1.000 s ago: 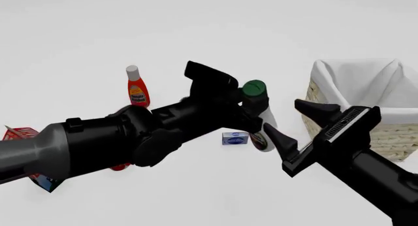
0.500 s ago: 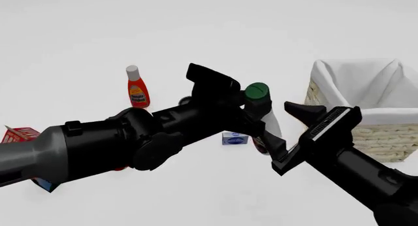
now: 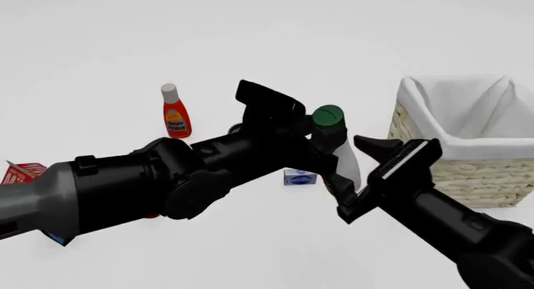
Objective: Pick the salad dressing and place it in the basket.
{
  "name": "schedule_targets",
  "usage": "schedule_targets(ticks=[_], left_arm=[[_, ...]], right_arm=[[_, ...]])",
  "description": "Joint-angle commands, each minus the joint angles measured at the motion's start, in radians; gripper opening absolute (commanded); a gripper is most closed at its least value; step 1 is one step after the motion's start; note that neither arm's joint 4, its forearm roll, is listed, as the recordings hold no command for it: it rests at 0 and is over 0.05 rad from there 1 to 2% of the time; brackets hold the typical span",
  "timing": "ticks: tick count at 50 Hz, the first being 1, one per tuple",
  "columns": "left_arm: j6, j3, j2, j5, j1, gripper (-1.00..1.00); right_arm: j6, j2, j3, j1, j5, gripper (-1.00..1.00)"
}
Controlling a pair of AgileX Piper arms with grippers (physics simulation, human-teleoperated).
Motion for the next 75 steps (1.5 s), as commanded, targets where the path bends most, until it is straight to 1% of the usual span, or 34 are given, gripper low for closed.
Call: schedule_targets(ticks=[1, 31, 32, 57, 58, 62, 65, 66, 67, 70, 71, 73, 74, 75], left_arm=[[0.238, -0.011, -0.002, 0.007, 0.001, -1.00], [0.242, -0.007, -0.017, 0.015, -0.003, -1.00], [0.242, -0.006, -0.017, 0.015, -0.004, -1.00], [0.240, -0.006, -0.017, 0.013, 0.008, -1.00], [0.235, -0.006, -0.018, 0.018, -0.007, 1.00], [0.229, -0.007, -0.027, 0.020, 0.000, 1.00], [0.217, -0.016, -0.049, 0.024, 0.021, 1.00], [0.205, -0.014, -0.067, 0.019, 0.027, 1.00], [0.215, -0.020, -0.082, 0.031, 0.027, 1.00], [0.201, -0.013, -0.158, 0.029, 0.046, 1.00], [0.201, -0.013, -0.158, 0.029, 0.046, 1.00], [0.215, -0.006, -0.204, 0.033, 0.055, 1.00], [0.193, -0.002, -0.232, 0.035, 0.075, 1.00], [0.211, 0.007, -0.253, 0.031, 0.084, 1.00]], right_arm=[[0.001, 0.035, -0.003, -0.003, -0.021, 1.00], [-0.006, 0.068, -0.001, -0.001, -0.053, 1.00], [-0.008, 0.067, 0.001, 0.000, -0.055, -1.00], [-0.017, 0.049, 0.009, 0.011, -0.056, -1.00], [-0.018, 0.051, 0.009, 0.011, -0.058, -1.00], [-0.016, 0.054, 0.008, 0.010, -0.059, -1.00], [-0.016, 0.055, 0.008, 0.010, -0.060, -1.00], [-0.016, 0.056, 0.007, 0.010, -0.060, -1.00], [-0.015, 0.057, 0.006, 0.010, -0.060, -1.00], [-0.013, 0.061, 0.006, 0.008, -0.063, -1.00], [-0.013, 0.061, 0.006, 0.008, -0.063, -1.00], [-0.013, 0.064, 0.007, 0.007, -0.067, -1.00], [-0.012, 0.066, 0.007, 0.007, -0.068, -1.00], [-0.010, 0.068, 0.007, 0.006, -0.069, -1.00]])
